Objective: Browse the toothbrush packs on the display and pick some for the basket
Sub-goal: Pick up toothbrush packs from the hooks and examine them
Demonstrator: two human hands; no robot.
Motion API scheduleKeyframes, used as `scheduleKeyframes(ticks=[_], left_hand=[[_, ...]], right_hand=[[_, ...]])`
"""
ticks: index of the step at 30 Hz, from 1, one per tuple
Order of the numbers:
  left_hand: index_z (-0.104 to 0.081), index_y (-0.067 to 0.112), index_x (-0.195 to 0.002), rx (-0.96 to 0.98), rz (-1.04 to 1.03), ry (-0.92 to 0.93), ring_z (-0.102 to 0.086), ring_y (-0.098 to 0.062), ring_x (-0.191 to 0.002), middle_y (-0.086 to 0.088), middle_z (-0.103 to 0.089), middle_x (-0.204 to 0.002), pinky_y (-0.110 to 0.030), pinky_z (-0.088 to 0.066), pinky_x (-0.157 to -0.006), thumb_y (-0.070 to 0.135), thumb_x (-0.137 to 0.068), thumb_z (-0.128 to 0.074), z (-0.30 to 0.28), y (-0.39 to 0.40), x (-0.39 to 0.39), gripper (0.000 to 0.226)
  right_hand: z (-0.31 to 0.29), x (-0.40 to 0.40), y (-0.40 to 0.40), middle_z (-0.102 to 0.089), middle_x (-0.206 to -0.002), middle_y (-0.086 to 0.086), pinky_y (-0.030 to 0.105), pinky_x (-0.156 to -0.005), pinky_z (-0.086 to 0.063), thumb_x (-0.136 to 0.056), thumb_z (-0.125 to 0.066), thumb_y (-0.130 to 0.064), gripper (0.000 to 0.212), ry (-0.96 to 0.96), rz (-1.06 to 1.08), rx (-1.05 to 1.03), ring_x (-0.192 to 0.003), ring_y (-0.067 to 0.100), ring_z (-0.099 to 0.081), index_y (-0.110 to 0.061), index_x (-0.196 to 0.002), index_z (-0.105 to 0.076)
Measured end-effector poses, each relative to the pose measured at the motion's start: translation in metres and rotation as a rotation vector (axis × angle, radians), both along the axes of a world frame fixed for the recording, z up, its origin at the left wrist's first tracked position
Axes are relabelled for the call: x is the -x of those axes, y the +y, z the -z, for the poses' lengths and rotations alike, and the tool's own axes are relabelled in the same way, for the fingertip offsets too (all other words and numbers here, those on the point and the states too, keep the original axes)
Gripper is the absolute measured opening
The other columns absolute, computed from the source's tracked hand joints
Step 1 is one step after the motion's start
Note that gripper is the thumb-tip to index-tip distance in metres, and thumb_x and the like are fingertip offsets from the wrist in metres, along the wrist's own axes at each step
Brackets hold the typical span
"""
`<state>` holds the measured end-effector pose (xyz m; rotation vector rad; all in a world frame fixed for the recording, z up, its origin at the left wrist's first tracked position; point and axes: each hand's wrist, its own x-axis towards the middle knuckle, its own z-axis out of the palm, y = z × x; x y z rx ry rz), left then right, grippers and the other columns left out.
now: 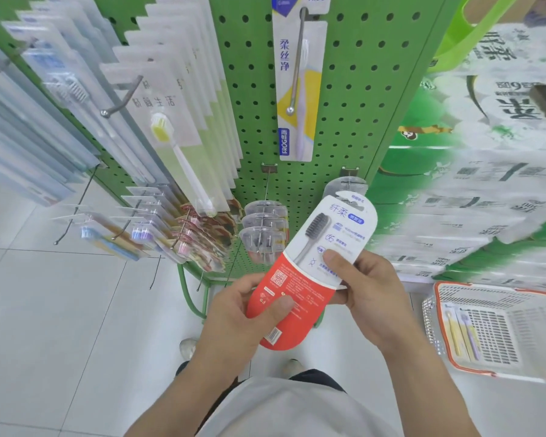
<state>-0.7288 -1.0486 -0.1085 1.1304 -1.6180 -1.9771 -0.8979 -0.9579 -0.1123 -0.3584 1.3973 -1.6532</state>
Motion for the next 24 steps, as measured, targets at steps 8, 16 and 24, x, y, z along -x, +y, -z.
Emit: scheduleKeyframes(ticks=[8,16,24], left_hand=[[-0.068,0.022,-0.110,0.055,-0.012,0.021,-0.075,-0.007,-0.081,0.012,-0.078,-0.093,-0.016,-0.055,-0.064,0.023,-0.076,-0.069,-0.002,-0.003,0.004,0.035],[-0.066,0.017,-0.111,0.048,0.031,-0.143,-0.075,-0.018,-0.090,0.003,-0.078,-0.099,-0.029,-0.060,-0.076,0.021,-0.086,-0.079,0.018,-0.007,0.003,0.029],[-0.066,0.011,-0.104,-0.057,0.099,-0.288,-0.076,-0.018,-0.085,0.001,-0.079,-0.093,-0.030,-0.059,-0.079,0.035,-0.091,-0.069,0.029,-0.003,0.010,0.027]], right_hand=[[0.008,0.008,-0.008,-0.078,-0.089,-0.007,0.042,-0.071,-0.062,-0.074,-0.089,-0.016,0.034,0.339,0.178,-0.182,-0.077,0.015,-0.074,-0.020,-0.102,-0.071],[0.007,0.023,-0.004,-0.068,-0.078,0.013,0.038,-0.051,-0.060,-0.076,-0.085,-0.006,0.049,0.287,0.185,-0.109,-0.073,0.030,-0.076,-0.018,-0.116,-0.061],[0.011,0.023,-0.001,-0.067,-0.071,-0.002,0.043,-0.058,-0.062,-0.083,-0.081,-0.008,0.038,0.445,0.010,-0.142,-0.068,0.026,-0.071,-0.026,-0.113,-0.067]])
